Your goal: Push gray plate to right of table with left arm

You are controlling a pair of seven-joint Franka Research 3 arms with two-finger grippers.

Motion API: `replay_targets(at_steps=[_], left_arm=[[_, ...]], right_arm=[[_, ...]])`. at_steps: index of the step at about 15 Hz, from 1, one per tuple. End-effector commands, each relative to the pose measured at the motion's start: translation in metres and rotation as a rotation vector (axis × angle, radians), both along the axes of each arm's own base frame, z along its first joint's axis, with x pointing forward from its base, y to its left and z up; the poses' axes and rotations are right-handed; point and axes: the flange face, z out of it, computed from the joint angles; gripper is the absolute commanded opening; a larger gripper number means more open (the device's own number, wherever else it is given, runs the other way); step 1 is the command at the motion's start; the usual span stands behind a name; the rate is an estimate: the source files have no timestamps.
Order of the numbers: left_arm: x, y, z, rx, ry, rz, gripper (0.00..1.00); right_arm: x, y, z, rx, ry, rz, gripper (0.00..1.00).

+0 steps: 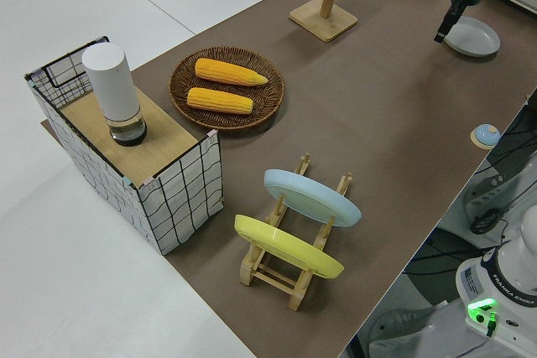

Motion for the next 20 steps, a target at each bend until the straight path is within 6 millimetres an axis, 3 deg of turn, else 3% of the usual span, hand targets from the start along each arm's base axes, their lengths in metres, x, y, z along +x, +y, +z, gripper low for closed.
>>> replay_targets(at_steps=[1, 11, 20], left_arm=[[0.015, 0.072, 0.028, -0.023, 0.056, -0.038, 0.99], [0.061, 0.249, 0.090, 0.006, 0.153, -0.099, 0.99], [0.081, 0.392, 0.148, 0.008, 0.110, -0.187, 0.99]], right_arm=[[-0.003, 0.000, 0.003, 0.006, 0.004, -0.004, 0.983], [-0.003, 0.000, 0.003, 0.006, 0.004, -0.004, 0.983], [-0.003, 0.000, 0.003, 0.006, 0.004, -0.006, 0.983]])
